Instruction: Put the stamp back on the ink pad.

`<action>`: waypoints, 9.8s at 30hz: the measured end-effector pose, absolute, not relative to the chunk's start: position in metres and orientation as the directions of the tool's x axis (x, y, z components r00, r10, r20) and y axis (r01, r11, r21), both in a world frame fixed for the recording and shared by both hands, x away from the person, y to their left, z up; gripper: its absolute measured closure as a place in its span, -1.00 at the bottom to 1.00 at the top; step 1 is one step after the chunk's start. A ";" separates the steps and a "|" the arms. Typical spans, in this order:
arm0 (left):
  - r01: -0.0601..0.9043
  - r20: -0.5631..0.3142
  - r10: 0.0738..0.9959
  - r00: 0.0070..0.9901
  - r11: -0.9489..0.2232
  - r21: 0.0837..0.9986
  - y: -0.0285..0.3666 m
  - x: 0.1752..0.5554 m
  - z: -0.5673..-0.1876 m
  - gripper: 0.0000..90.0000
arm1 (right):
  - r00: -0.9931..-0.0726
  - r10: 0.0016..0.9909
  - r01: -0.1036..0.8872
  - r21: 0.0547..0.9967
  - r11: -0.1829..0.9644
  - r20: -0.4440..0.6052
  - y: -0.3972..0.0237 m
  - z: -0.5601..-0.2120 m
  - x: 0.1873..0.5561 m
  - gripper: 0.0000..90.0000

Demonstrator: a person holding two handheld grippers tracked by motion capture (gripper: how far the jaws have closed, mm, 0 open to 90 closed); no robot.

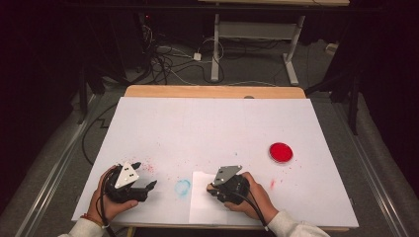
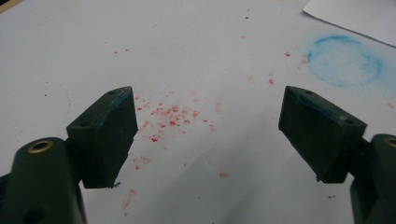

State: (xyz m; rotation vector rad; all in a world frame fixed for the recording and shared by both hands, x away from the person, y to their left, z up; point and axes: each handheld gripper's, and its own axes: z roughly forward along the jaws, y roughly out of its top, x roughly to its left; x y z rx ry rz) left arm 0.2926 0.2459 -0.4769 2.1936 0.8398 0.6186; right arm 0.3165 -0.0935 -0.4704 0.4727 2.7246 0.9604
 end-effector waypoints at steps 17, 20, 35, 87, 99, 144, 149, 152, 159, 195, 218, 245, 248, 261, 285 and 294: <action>0.382 0.182 0.710 0.681 -0.556 0.739 0.244 0.293 -0.477 -0.58 | -0.906 0.410 0.222 0.704 0.675 -0.107 -0.112 -0.441 0.315 0.69; 0.379 0.182 0.710 0.680 -0.554 0.741 0.244 0.292 -0.476 -0.58 | -0.905 0.411 0.220 0.713 0.666 -0.105 -0.115 -0.438 0.315 0.69; 0.381 0.182 0.711 0.679 -0.554 0.741 0.245 0.292 -0.477 -0.58 | -0.882 0.451 0.212 0.742 0.637 -0.135 -0.128 -0.421 0.316 0.69; 0.385 0.183 0.700 0.690 -0.569 0.727 0.243 0.293 -0.478 -0.58 | -0.524 0.846 0.590 0.673 0.446 -0.102 -0.281 -0.455 0.397 0.69; 0.387 0.182 0.704 0.687 -0.566 0.728 0.243 0.293 -0.478 -0.58 | -0.518 0.850 0.591 0.676 0.440 -0.099 -0.280 -0.454 0.396 0.51; 0.390 0.180 0.702 0.689 -0.569 0.723 0.242 0.294 -0.479 -0.58 | -0.497 0.856 0.367 0.860 0.355 -0.141 -0.260 -0.415 0.375 -0.48; 0.390 0.182 0.702 0.689 -0.570 0.723 0.243 0.294 -0.479 -0.58 | -0.472 0.863 0.357 0.857 0.373 -0.179 -0.254 -0.412 0.372 -0.58; 0.389 0.182 0.702 0.689 -0.569 0.724 0.243 0.294 -0.479 -0.58 | -0.479 0.857 0.341 0.859 0.382 -0.191 -0.251 -0.410 0.369 -0.58; 0.388 0.184 0.702 0.688 -0.571 0.723 0.243 0.293 -0.478 -0.59 | -0.491 0.849 0.311 0.870 0.383 -0.198 -0.247 -0.405 0.362 -0.59; 0.383 0.192 0.700 0.688 -0.575 0.723 0.243 0.292 -0.478 -0.59 | -0.547 0.767 0.221 0.826 0.519 -0.335 -0.238 -0.398 0.316 -0.57; 0.384 0.189 0.687 0.702 -0.588 0.712 0.240 0.293 -0.481 -0.58 | -0.561 0.737 0.166 0.822 0.545 -0.376 -0.250 -0.425 0.298 -0.55; 0.390 0.160 0.679 0.716 -0.580 0.715 0.237 0.301 -0.484 -0.58 | -0.530 0.794 0.303 0.808 0.505 -0.298 -0.287 -0.473 0.290 -0.64; 0.389 0.165 0.681 0.714 -0.581 0.715 0.237 0.298 -0.483 -0.58 | -0.532 0.792 0.319 0.795 0.516 -0.301 -0.287 -0.479 0.287 -0.64; 0.366 0.190 0.669 0.718 -0.596 0.715 0.237 0.290 -0.480 -0.58 | -0.541 0.774 0.280 0.797 0.535 -0.329 -0.283 -0.475 0.281 -0.64; 0.375 0.192 0.670 0.717 -0.603 0.704 0.236 0.290 -0.482 -0.58 | -0.530 0.778 0.258 0.809 0.527 -0.338 -0.284 -0.470 0.281 -0.64; 0.391 0.190 0.686 0.703 -0.594 0.703 0.240 0.289 -0.483 -0.58 | -0.534 0.774 0.259 0.806 0.532 -0.340 -0.281 -0.471 0.288 -0.64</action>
